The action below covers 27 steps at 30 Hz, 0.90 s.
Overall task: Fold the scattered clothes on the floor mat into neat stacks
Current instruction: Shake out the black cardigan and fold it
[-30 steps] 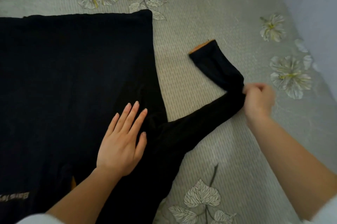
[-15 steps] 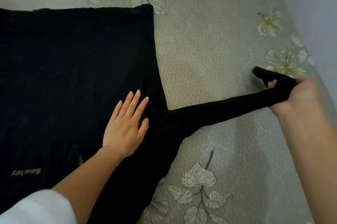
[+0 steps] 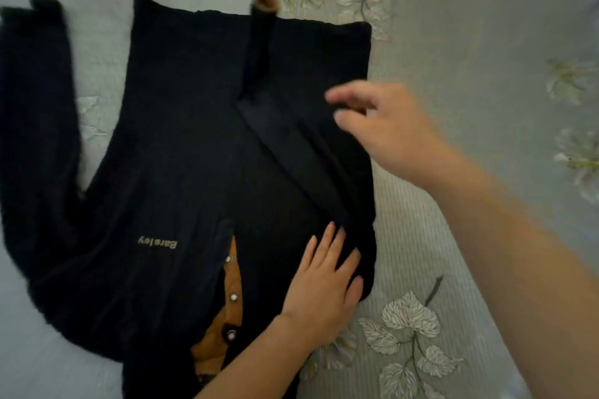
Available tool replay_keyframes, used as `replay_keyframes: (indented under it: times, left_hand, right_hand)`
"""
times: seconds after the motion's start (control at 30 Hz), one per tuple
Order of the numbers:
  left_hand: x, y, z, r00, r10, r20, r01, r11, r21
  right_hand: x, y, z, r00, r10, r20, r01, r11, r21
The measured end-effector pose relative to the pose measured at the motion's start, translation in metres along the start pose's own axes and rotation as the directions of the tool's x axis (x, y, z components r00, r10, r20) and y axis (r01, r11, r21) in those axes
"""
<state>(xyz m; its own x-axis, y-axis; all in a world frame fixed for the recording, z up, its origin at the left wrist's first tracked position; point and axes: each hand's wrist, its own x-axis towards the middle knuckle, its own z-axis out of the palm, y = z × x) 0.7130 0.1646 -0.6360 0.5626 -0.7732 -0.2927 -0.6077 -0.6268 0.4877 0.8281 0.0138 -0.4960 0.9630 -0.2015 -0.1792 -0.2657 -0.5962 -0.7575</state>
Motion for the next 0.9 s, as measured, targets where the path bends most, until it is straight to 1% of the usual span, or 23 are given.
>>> replay_keyframes:
  times: [0.07,0.1,0.13,0.23,0.27,0.3,0.33,0.37,0.4,0.43,0.47,0.5,0.53,0.57,0.6,0.63,0.67,0.7,0.73,0.77,0.8,0.87,0.9]
  left_hand:
    - [-0.003,-0.003,-0.003,0.999,0.046,0.004,-0.046,0.997,0.069]
    - [-0.003,-0.007,-0.005,0.997,0.071,0.015,-0.072,0.995,0.063]
    - [-0.004,-0.011,-0.006,0.995,0.096,0.039,-0.097,0.995,0.038]
    - [-0.004,-0.028,-0.017,0.983,0.177,0.052,-0.175,0.983,-0.053]
    - [-0.005,-0.035,-0.024,0.979,0.204,0.027,-0.202,0.977,-0.071]
    - [-0.006,-0.042,-0.031,0.977,0.211,-0.034,-0.213,0.972,-0.095]
    - [-0.006,-0.051,-0.038,0.975,0.172,-0.139,-0.19,0.973,-0.13]
    - [-0.004,-0.062,-0.046,0.96,0.075,-0.271,-0.127,0.976,-0.179]
    - [-0.001,-0.073,-0.055,0.926,-0.07,-0.372,-0.032,0.965,-0.26]
    - [0.005,-0.086,-0.064,0.873,-0.222,-0.434,0.067,0.936,-0.344]
    - [0.013,-0.098,-0.074,0.815,-0.349,-0.462,0.153,0.899,-0.41]
    - [0.023,-0.11,-0.084,0.773,-0.433,-0.464,0.222,0.869,-0.442]
    - [0.033,-0.122,-0.092,0.763,-0.46,-0.455,0.273,0.867,-0.417]
    - [0.044,-0.134,-0.099,0.794,-0.429,-0.432,0.298,0.893,-0.339]
    - [0.051,-0.144,-0.105,0.855,-0.364,-0.37,0.297,0.928,-0.227]
    - [0.056,-0.151,-0.108,0.915,-0.299,-0.271,0.28,0.954,-0.11]
    - [0.059,-0.158,-0.109,0.954,-0.254,-0.159,0.255,0.967,-0.011]
    - [0.06,-0.163,-0.108,0.971,-0.23,-0.064,0.233,0.971,0.055]
    - [0.059,-0.167,-0.106,0.975,-0.221,-0.011,0.222,0.971,0.085]
    - [0.057,-0.169,-0.105,0.976,-0.219,-0.002,0.218,0.974,0.067]
    - [0.052,-0.17,-0.105,0.975,-0.218,-0.03,0.219,0.976,0.016]
    - [0.035,-0.171,-0.108,0.951,-0.254,-0.178,0.239,0.966,-0.104]
    - [0.022,-0.174,-0.11,0.914,-0.301,-0.271,0.266,0.951,-0.158]
  right_hand:
    - [-0.016,0.037,0.015,0.989,0.148,-0.008,-0.147,0.972,-0.184]
    - [-0.024,0.052,0.023,0.978,0.209,-0.004,-0.204,0.949,-0.24]
    - [-0.031,0.065,0.032,0.972,0.234,0.004,-0.223,0.931,-0.29]
    - [-0.041,0.09,0.056,0.985,0.165,0.041,-0.129,0.883,-0.45]
    - [-0.042,0.093,0.063,0.99,0.132,0.047,-0.091,0.861,-0.501]
    - [-0.042,0.094,0.068,0.994,0.105,0.042,-0.066,0.838,-0.541]
    - [-0.044,0.094,0.073,0.997,0.069,0.031,-0.039,0.82,-0.571]
    - [-0.045,0.094,0.077,0.999,0.024,0.026,-0.004,0.806,-0.592]
    - [-0.048,0.094,0.082,0.999,-0.021,0.046,0.044,0.794,-0.606]
    - [-0.051,0.094,0.087,0.993,-0.063,0.096,0.109,0.774,-0.623]
    - [-0.054,0.095,0.092,0.98,-0.101,0.171,0.189,0.746,-0.638]
    - [-0.057,0.097,0.096,0.961,-0.131,0.242,0.261,0.717,-0.646]
    - [-0.059,0.099,0.098,0.945,-0.15,0.29,0.308,0.702,-0.642]
    - [-0.06,0.101,0.099,0.937,-0.156,0.311,0.327,0.701,-0.634]
    - [-0.06,0.102,0.099,0.935,-0.151,0.321,0.329,0.706,-0.627]
    - [-0.061,0.102,0.099,0.935,-0.133,0.328,0.322,0.706,-0.631]
    - [-0.062,0.103,0.1,0.937,-0.107,0.333,0.309,0.701,-0.643]
    - [-0.064,0.102,0.102,0.94,-0.077,0.331,0.289,0.695,-0.659]
    - [-0.065,0.1,0.105,0.948,-0.052,0.314,0.262,0.688,-0.677]
    - [-0.067,0.097,0.108,0.959,-0.036,0.281,0.229,0.684,-0.693]
    - [-0.067,0.091,0.113,0.97,-0.025,0.24,0.191,0.686,-0.702]
    - [-0.065,0.077,0.125,0.987,-0.031,0.156,0.131,0.718,-0.684]
    - [-0.062,0.067,0.134,0.99,-0.048,0.131,0.123,0.742,-0.659]
